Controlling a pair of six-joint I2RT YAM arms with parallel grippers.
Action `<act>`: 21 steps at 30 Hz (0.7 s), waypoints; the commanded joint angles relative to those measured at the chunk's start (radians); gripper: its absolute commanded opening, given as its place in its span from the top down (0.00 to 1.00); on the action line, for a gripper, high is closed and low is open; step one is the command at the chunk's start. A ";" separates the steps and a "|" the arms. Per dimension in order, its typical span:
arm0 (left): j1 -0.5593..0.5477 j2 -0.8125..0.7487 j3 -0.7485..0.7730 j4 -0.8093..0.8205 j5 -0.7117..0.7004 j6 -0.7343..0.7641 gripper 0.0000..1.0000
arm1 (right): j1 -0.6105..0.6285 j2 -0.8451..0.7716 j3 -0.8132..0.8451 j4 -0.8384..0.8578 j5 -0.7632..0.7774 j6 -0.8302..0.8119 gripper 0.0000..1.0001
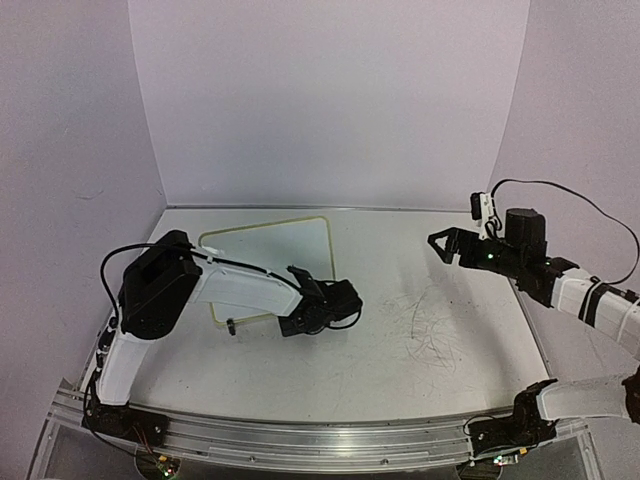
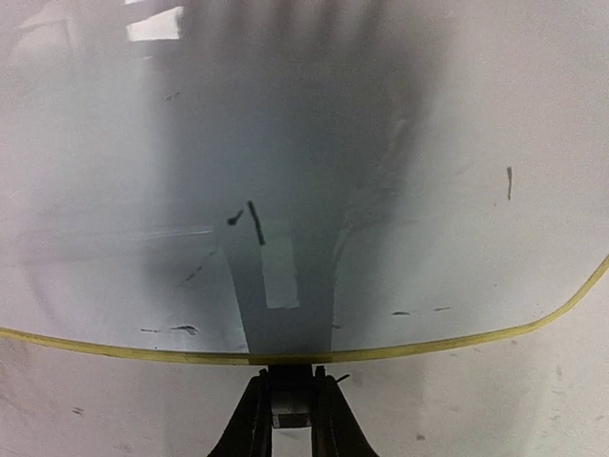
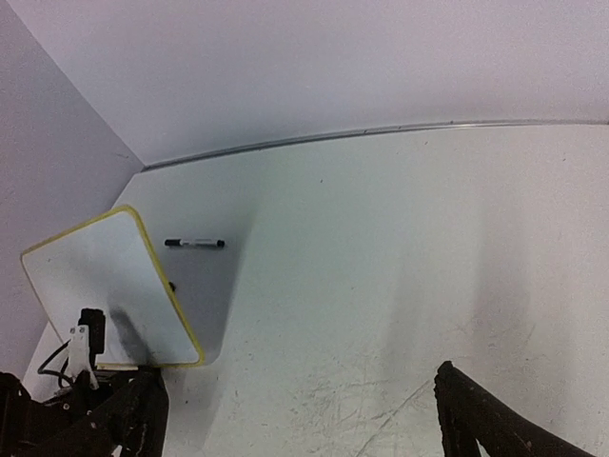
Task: Write a sentence on the whiteboard
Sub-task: Move the whiteboard to the center of the board.
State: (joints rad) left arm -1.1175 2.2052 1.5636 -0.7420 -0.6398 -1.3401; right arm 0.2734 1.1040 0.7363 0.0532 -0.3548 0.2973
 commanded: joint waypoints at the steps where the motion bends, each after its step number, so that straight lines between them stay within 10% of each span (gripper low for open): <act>1: -0.095 0.136 0.190 0.078 0.073 0.099 0.97 | 0.033 0.002 -0.029 0.087 -0.047 -0.019 0.02; 15: -0.175 0.407 0.651 0.098 0.016 0.094 0.97 | 0.033 0.024 -0.044 0.076 0.090 0.077 0.02; 21: -0.188 0.434 0.693 0.167 0.022 0.173 0.65 | 0.033 0.038 -0.069 0.102 0.084 0.040 0.02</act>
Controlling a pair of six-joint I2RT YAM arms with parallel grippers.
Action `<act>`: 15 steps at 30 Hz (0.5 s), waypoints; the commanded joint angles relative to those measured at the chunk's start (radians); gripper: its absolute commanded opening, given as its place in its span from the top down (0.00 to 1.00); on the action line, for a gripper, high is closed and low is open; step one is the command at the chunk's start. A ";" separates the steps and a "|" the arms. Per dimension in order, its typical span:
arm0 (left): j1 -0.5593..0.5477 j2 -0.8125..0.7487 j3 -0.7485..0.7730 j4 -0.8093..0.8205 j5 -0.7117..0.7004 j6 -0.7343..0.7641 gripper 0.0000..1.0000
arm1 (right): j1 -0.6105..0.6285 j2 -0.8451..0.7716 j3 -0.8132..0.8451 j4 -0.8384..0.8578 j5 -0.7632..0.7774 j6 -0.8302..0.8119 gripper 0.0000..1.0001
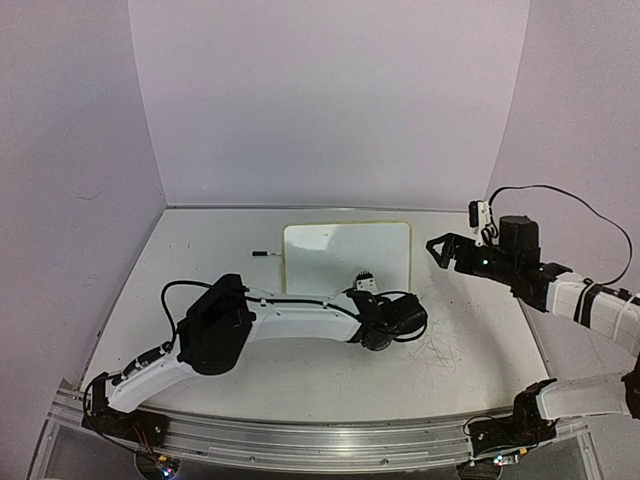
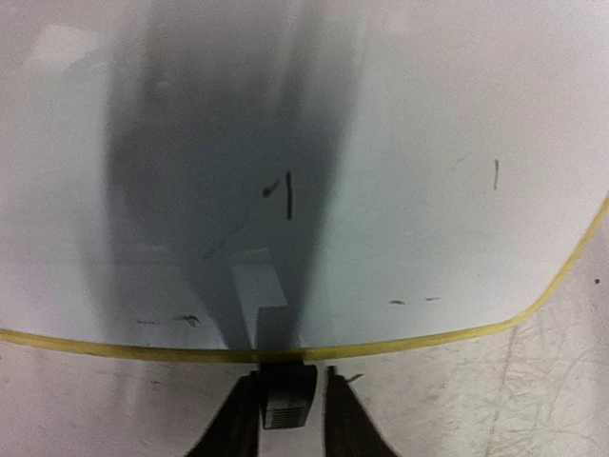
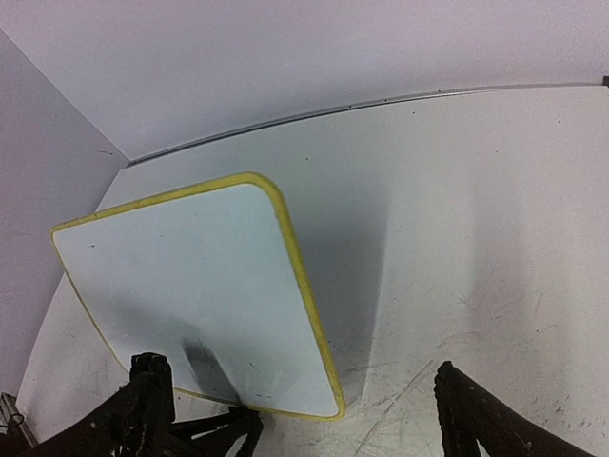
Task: Write a sentence on the whiteboard
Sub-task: Move the whiteboard to the center of the board.
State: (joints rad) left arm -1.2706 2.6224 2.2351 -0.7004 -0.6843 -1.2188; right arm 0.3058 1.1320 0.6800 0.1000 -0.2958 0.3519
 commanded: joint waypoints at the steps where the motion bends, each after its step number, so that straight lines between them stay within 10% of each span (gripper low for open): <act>1: -0.034 0.000 -0.002 0.136 0.061 0.072 0.61 | 0.001 0.024 -0.010 0.058 0.026 -0.017 0.02; 9: -0.031 -0.217 -0.307 0.329 0.047 0.310 0.33 | 0.001 0.134 0.057 0.076 0.006 -0.046 0.02; 15: -0.001 -0.474 -0.638 0.603 0.304 0.537 0.13 | 0.001 0.257 0.129 0.107 -0.144 -0.114 0.03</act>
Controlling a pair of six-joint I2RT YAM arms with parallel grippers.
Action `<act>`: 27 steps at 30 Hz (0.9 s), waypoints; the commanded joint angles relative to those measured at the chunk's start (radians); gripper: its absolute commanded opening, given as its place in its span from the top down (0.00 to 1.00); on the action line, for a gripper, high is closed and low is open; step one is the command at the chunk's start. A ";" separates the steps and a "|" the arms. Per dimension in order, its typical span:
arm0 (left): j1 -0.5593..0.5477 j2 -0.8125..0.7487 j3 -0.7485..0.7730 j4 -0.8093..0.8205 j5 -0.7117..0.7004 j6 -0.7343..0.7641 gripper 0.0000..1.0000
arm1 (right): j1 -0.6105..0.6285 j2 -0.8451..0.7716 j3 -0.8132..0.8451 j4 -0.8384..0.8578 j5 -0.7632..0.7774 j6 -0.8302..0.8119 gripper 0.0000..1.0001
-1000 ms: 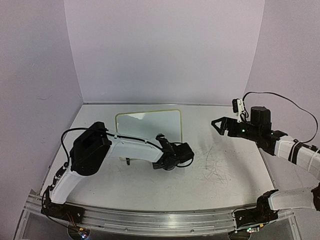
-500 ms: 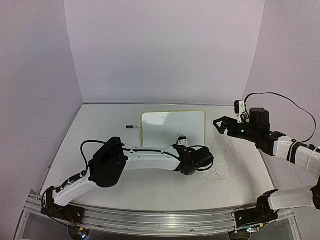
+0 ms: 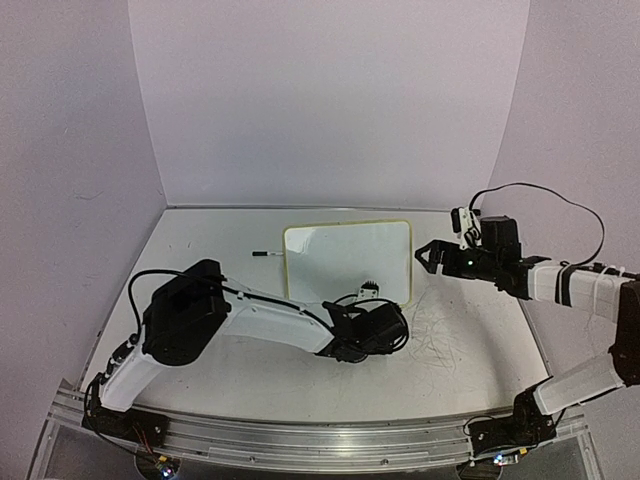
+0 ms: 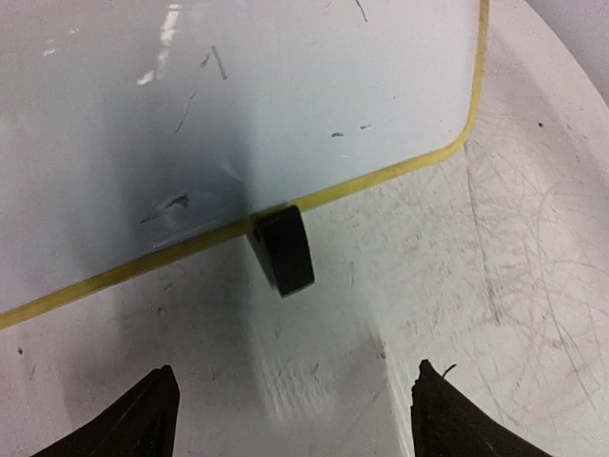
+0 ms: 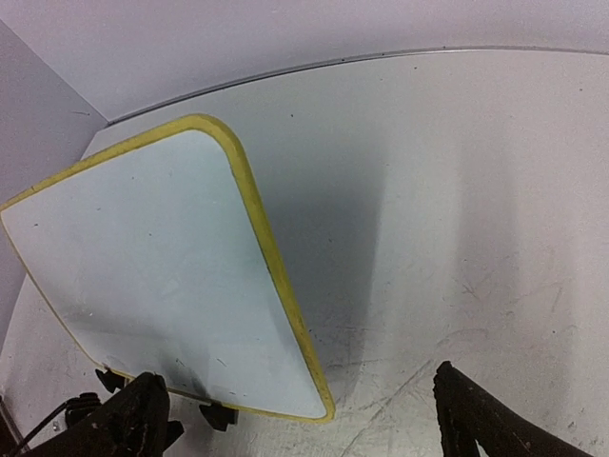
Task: Write a sentence on the whiteboard
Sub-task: Move the whiteboard to the center of the board.
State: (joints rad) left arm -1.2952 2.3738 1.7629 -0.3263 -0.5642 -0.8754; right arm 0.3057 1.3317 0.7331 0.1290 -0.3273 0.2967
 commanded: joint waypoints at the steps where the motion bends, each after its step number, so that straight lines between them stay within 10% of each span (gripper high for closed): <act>1: 0.040 -0.270 -0.230 0.264 0.253 0.204 0.11 | 0.001 0.074 0.083 0.095 -0.147 -0.060 0.04; 15: 0.195 -0.855 -0.863 0.454 0.285 0.206 0.03 | 0.067 0.239 0.147 0.237 -0.193 0.011 0.02; 27: 0.209 -0.655 -0.793 0.376 0.371 0.075 0.11 | 0.059 0.191 0.106 0.189 -0.033 -0.007 0.02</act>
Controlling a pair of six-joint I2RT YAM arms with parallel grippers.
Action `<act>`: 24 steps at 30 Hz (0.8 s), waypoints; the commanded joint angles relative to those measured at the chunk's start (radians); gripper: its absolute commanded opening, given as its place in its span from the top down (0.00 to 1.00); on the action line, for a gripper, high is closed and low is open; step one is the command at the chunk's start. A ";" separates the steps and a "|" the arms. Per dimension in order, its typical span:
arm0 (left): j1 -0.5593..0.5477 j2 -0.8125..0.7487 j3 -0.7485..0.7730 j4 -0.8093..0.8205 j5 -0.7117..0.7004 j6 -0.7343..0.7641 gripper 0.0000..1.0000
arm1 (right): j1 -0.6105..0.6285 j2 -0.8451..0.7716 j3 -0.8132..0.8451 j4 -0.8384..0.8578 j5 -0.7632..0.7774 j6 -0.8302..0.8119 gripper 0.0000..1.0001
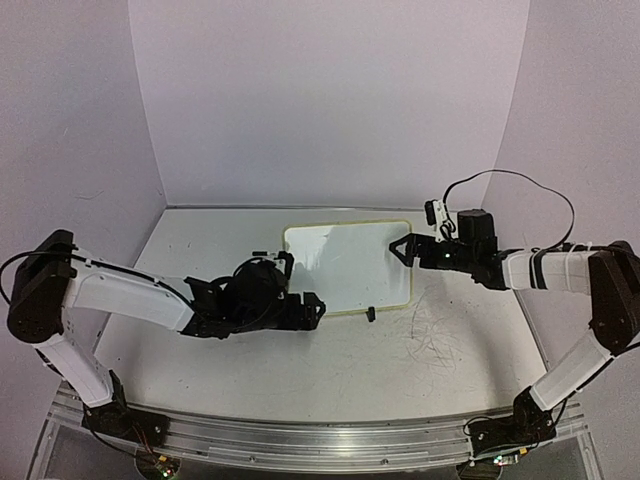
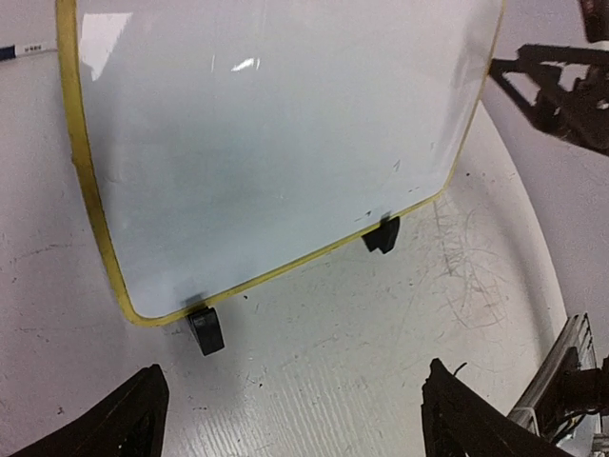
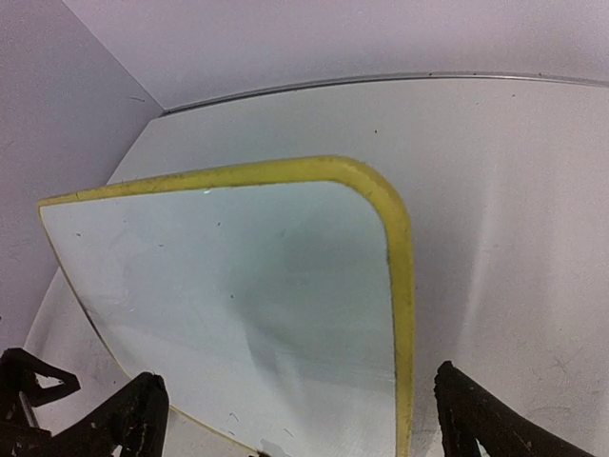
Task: Write a sentence on the whiteboard
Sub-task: Move the whiteboard to the center of the board.
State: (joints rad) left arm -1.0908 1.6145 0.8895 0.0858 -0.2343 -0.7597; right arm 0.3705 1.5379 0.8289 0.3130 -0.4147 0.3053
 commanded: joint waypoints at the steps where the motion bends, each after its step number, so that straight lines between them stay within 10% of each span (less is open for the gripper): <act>1: 0.005 0.123 0.088 -0.036 0.046 -0.050 0.12 | -0.006 -0.004 0.019 -0.002 0.050 -0.024 0.02; 24: 0.036 0.159 0.102 -0.089 -0.020 -0.058 0.29 | 0.074 -0.011 0.019 -0.008 0.127 0.037 0.02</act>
State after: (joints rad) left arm -1.0659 1.7760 0.9344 0.0391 -0.2199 -0.8537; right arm 0.4695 1.5657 0.8540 0.2964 -0.3326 0.3493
